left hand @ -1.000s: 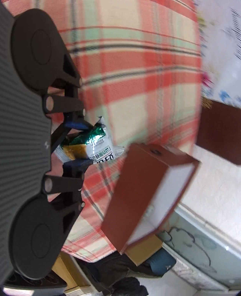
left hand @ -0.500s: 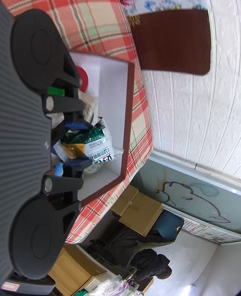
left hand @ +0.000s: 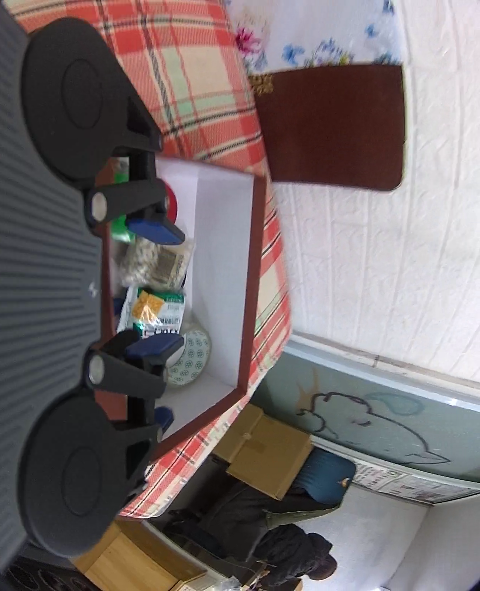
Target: Organize objects
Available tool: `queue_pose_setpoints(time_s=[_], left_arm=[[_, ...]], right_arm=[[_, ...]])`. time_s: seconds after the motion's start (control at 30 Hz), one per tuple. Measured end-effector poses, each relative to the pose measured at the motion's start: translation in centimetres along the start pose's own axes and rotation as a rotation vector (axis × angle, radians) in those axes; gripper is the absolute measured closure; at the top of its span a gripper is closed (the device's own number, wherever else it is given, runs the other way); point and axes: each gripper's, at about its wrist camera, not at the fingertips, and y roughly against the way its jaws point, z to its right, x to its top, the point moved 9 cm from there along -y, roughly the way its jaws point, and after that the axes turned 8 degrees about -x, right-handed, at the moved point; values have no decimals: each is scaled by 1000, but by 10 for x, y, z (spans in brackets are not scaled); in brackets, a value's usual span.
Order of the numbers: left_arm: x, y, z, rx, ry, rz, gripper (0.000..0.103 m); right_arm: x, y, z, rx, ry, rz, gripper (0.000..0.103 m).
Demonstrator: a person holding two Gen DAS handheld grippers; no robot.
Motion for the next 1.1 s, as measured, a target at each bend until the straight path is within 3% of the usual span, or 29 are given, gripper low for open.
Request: queue_pose_setpoints(time_s=[0.13, 0.37, 0.43, 0.6, 0.67, 0.77, 0.93, 1.1], left_arm=[[-18, 31, -22, 76, 23, 9, 47], [-77, 54, -76, 278, 83, -118, 47], [-87, 62, -86, 317, 102, -134, 47], [-95, 72, -95, 335, 137, -127, 39], [-94, 71, -93, 333, 134, -127, 38], [-96, 72, -90, 340, 115, -125, 24], [-100, 72, -89, 369, 90, -139, 11], [-102, 76, -87, 389, 81, -143, 6]], right_arm=[[-12, 26, -27, 51, -7, -29, 26], [-64, 33, -82, 187, 4, -263, 27], [-66, 33, -86, 178, 10, -288, 27], [-59, 38, -66, 101, -33, -322, 26], [-54, 38, -53, 59, -67, -337, 21], [-50, 41, -35, 10, -140, -361, 13], [-57, 43, -20, -20, -254, -441, 4], [-62, 43, -19, -35, -271, -466, 2]])
